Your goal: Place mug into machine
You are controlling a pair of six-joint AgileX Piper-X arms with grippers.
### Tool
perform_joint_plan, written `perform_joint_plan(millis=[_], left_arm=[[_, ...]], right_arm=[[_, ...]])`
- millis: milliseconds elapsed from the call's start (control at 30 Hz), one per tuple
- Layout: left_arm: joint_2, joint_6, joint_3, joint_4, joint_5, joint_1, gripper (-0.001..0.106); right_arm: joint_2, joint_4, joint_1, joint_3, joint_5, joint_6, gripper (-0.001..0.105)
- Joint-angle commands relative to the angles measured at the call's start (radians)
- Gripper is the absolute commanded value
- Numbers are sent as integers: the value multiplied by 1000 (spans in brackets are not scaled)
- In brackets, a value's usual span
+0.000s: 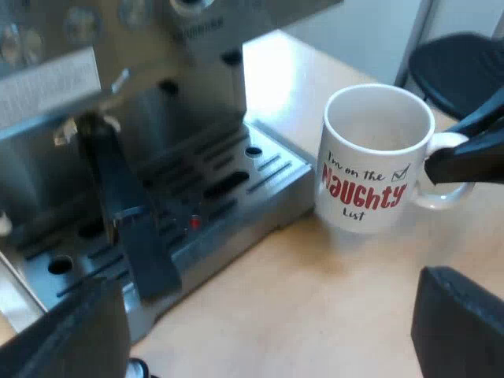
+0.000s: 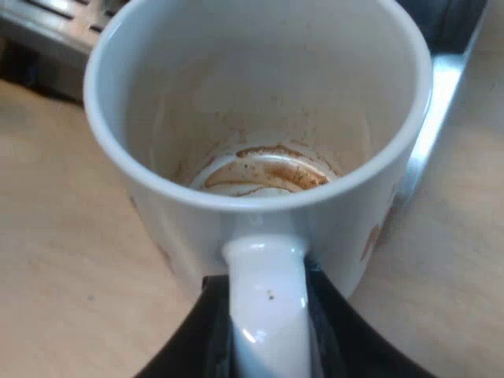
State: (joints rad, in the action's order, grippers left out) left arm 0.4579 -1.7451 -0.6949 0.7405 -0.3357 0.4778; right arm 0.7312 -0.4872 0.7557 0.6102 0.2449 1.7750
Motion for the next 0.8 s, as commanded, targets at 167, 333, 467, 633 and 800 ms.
perform_joint_plan(millis=[167,333,467,633,800], left_arm=[[-1,-1,73,17,-2,4,79],[-1,-1,81,13,-2,4,79],[-1,-1,81,9,-2,4,79],[-1,-1,81,9,-2,4,79],[-1,-1,81,9,-2,4,79]], right_arm=[[91,205,28,12,7,-9,0],[194,354,28,16,-7,-29,0],[265,409,28,25,-20,-33,0],[333,409,28,60,-24,-71,0],[400,462,28,92,-24,-70,0]])
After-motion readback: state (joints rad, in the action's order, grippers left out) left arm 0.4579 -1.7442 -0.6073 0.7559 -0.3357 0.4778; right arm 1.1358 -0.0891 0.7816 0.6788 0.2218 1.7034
